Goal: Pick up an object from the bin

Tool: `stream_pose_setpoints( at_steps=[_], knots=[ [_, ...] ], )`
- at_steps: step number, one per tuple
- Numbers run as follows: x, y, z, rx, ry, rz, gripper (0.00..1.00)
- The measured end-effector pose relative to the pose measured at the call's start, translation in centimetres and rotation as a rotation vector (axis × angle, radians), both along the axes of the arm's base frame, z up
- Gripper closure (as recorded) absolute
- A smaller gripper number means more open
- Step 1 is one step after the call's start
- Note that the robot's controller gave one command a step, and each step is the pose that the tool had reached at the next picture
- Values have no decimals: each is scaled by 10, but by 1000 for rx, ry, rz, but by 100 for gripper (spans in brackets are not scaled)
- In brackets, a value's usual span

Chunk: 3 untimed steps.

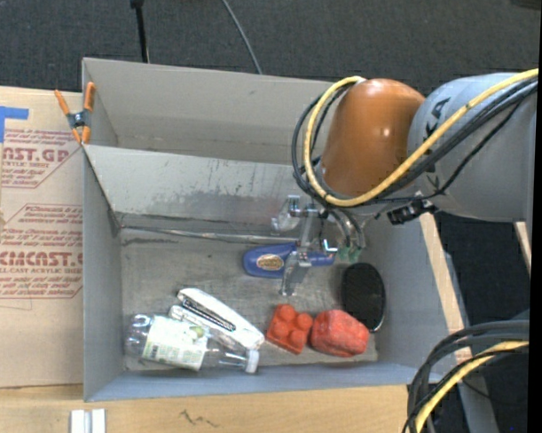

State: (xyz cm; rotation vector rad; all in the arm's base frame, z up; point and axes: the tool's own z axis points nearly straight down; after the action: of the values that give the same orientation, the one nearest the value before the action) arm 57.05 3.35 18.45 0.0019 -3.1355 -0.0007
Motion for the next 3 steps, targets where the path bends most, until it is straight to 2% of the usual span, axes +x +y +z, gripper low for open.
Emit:
stream_pose_setpoints(
  at_steps=[1, 2, 3],
  knots=[
    [2, 0, 5, 0, -8, -1, 0],
    [15, -35, -68, 0, -13, 75, 0],
    [23, -48, -104, 2, -16, -129, 0]
  ],
)
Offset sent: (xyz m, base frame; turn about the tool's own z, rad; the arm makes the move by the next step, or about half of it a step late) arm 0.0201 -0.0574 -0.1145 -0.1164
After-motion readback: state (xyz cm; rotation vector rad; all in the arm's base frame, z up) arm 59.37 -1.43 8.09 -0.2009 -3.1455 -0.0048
